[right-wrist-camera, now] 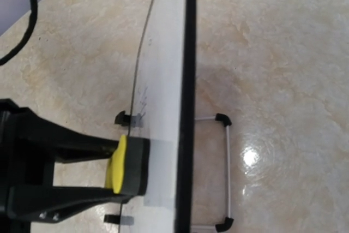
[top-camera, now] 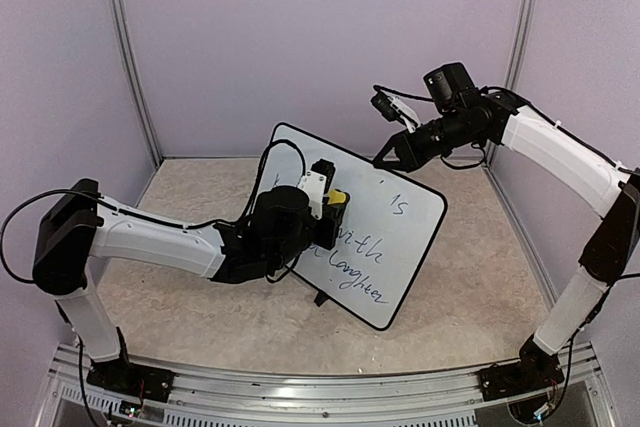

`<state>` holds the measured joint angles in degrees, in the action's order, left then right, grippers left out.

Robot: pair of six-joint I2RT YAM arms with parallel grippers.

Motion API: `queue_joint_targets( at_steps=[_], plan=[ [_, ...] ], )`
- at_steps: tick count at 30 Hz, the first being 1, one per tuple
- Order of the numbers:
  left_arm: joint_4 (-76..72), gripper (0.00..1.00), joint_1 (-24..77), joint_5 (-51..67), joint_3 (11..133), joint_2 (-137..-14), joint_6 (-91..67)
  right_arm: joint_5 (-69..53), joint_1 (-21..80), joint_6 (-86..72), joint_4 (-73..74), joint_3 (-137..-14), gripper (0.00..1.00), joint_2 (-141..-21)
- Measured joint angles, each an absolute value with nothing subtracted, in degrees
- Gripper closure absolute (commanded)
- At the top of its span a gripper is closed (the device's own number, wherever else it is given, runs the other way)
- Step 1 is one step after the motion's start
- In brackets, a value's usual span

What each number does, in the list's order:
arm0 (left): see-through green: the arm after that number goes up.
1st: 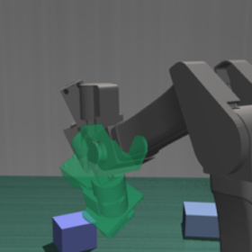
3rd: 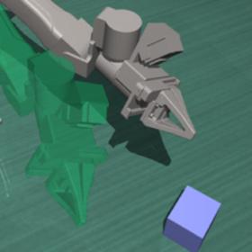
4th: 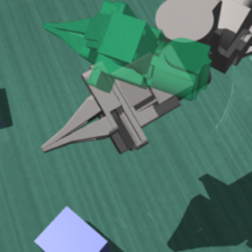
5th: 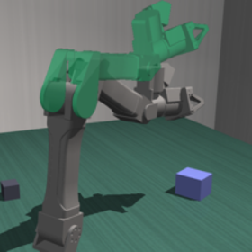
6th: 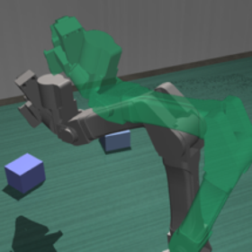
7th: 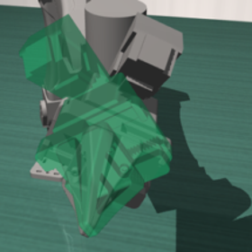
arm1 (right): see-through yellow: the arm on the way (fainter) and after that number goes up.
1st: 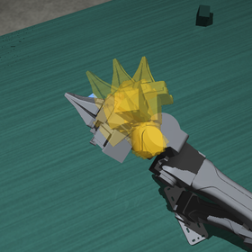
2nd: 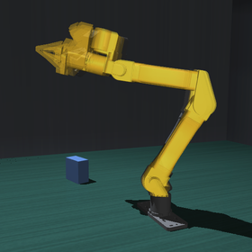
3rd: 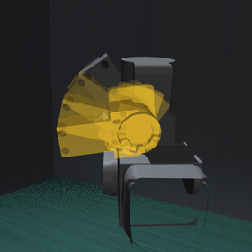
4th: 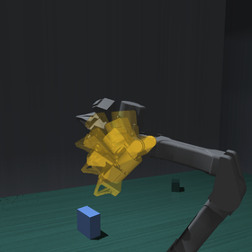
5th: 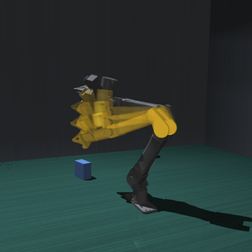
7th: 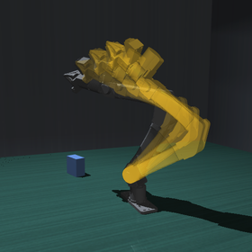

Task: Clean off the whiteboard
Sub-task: Erase the center of the whiteboard.

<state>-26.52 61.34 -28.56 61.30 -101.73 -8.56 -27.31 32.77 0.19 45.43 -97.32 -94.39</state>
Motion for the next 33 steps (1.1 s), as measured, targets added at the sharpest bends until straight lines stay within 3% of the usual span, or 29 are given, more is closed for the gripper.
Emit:
queue_joint_targets(
  at_steps=[13,33],
  plan=[
    [-27.0,0.88,61.4,-29.4,61.3,-101.7,-8.8,-28.9,33.4,0.0,50.6,-101.5,0.77,-95.9],
    [-28.6,0.88,61.4,-31.2,60.4,-101.7,-9.0,-33.0,33.7,-8.9,50.9,-104.1,0.78,-100.0]
  ],
)
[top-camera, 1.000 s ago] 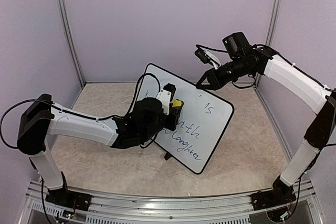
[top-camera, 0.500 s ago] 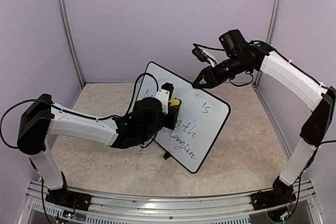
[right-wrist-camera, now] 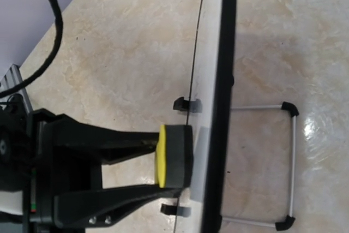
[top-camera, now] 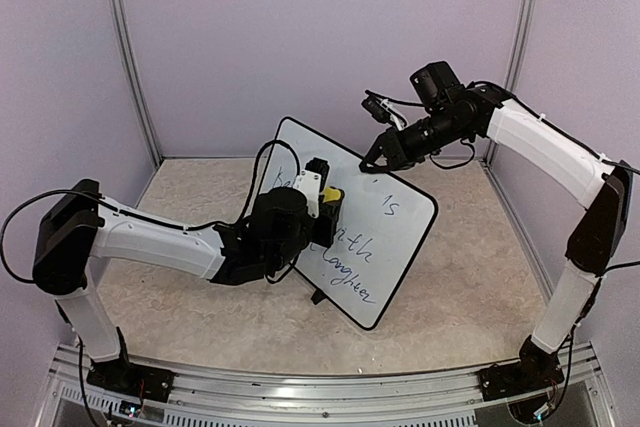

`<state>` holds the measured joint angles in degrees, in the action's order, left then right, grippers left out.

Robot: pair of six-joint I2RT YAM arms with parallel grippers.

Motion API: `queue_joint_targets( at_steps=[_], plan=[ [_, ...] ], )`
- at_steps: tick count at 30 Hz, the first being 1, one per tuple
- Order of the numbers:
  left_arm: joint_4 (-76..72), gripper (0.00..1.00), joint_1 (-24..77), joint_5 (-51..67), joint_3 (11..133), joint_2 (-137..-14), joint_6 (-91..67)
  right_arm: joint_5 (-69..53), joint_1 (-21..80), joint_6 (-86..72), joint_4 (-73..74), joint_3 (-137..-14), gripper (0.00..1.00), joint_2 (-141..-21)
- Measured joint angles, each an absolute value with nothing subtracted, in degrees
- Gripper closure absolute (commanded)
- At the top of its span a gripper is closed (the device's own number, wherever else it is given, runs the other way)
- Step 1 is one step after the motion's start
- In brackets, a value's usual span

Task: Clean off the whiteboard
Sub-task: Erase the center of the whiteboard.

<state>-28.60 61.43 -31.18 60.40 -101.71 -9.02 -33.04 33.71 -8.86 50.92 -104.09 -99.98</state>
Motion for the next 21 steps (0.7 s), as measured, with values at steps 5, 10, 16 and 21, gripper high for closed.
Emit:
queue_joint_targets(
  at_steps=[5,10,16,21],
  plan=[
    [-28.7,0.88,61.4,-31.5,60.4,-101.7,-9.0,-33.0,33.7,-10.9,50.9,-104.6,0.94,-100.4],
    [-28.7,0.88,61.5,-32.8,60.1,-101.6,-9.0,-31.9,33.7,-12.8,51.1,-106.1,1.0,-101.9],
    [-29.1,0.88,61.8,-33.0,60.0,-101.6,-8.3,-31.9,33.8,-13.1,51.2,-106.3,1.0,-102.0],
    [-31.2,0.88,62.3,-32.1,60.4,-101.5,-5.4,-31.4,34.3,-13.3,51.2,-106.6,1.0,-102.0]
  ],
)
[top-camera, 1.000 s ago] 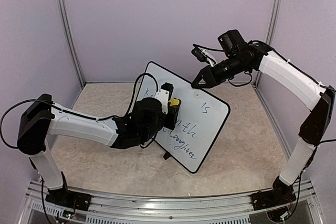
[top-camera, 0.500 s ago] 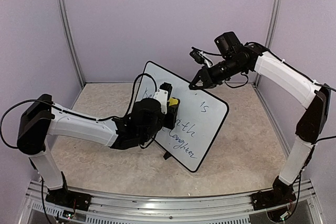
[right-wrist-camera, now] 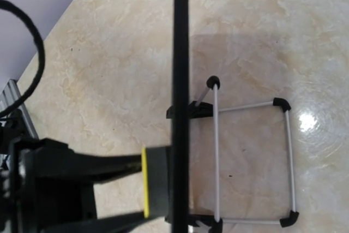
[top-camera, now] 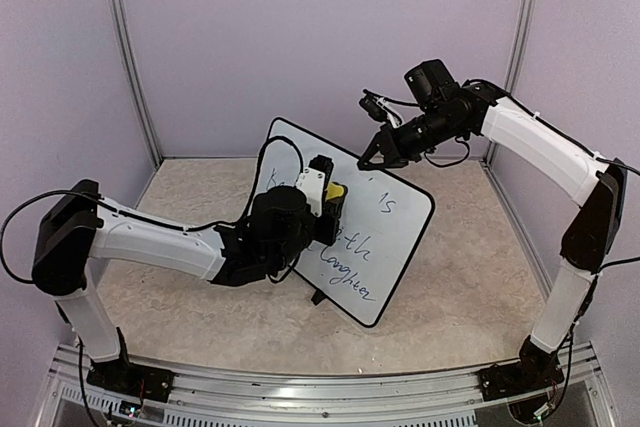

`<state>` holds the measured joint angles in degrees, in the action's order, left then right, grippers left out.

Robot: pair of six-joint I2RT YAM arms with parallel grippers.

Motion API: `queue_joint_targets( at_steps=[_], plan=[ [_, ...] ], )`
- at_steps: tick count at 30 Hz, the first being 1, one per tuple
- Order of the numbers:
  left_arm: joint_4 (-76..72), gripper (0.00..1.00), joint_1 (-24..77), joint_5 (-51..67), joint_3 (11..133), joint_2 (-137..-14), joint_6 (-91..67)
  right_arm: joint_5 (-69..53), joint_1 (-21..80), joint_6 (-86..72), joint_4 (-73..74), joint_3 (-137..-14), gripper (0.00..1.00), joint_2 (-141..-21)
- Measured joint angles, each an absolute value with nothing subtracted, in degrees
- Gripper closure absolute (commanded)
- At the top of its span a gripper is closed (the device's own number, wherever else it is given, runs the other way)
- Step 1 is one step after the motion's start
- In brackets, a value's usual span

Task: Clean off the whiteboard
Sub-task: Erase the center of the whiteboard.

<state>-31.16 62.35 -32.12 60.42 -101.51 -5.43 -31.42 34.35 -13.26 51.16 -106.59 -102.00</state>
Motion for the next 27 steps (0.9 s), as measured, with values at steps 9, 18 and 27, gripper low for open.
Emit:
queue_joint_targets(
  at_steps=[9,18,27],
  plan=[
    [-30.5,0.88,64.1,-32.8,70.5,-105.8,-0.5,-28.2,34.8,-13.0,51.7,-107.0,1.0,-102.0],
    [-30.7,0.88,64.3,-32.9,70.8,-106.2,0.3,-27.3,34.8,-12.8,52.0,-107.0,1.0,-102.0],
    [-31.9,0.88,66.0,-28.2,69.6,-105.5,0.1,-28.2,34.9,-12.9,51.8,-107.0,1.0,-102.0]
  ],
)
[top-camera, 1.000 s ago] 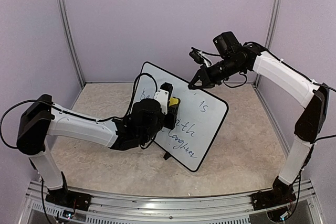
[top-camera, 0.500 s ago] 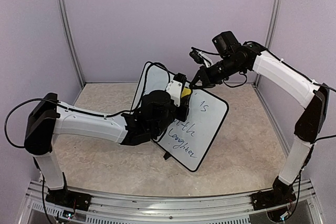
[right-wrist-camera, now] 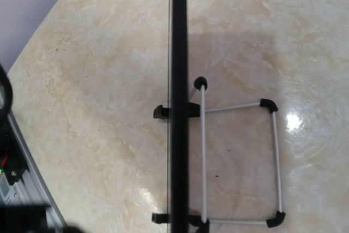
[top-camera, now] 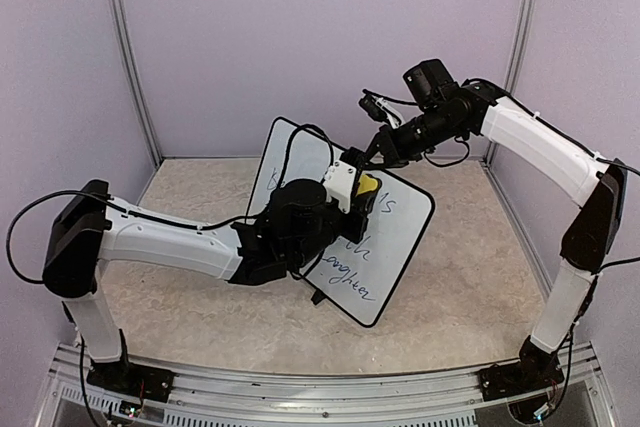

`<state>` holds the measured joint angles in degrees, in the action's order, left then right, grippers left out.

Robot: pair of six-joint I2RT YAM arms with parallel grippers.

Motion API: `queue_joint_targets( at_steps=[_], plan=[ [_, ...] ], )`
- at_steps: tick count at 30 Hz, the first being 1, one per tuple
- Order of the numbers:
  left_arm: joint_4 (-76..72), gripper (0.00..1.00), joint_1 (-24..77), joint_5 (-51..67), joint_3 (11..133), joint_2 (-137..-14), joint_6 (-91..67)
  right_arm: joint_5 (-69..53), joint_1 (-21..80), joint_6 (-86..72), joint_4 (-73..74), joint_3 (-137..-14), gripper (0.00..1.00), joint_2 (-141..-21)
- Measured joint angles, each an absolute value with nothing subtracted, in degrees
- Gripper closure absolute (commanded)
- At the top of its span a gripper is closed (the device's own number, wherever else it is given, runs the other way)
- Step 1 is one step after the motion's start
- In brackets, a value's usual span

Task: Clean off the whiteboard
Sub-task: Erase the center of the whiteboard.

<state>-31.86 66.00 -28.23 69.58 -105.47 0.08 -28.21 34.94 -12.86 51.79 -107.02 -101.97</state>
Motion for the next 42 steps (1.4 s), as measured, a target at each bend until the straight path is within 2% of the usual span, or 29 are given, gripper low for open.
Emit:
queue_joint_targets(
  at_steps=[10,28,42],
  plan=[
    [-31.4,0.88,67.7,-26.3,70.0,-105.4,0.1,-28.6,35.5,-12.8,51.0,-107.2,1.0,-102.0],
    [-32.6,0.88,61.5,-15.7,69.2,-104.6,-7.4,-25.3,35.5,-11.9,49.9,-107.2,1.0,-102.4],
    [-32.1,0.88,66.4,-17.7,66.3,-103.5,-7.5,-27.4,35.9,-12.0,51.5,-108.3,1.0,-102.5]
  ],
)
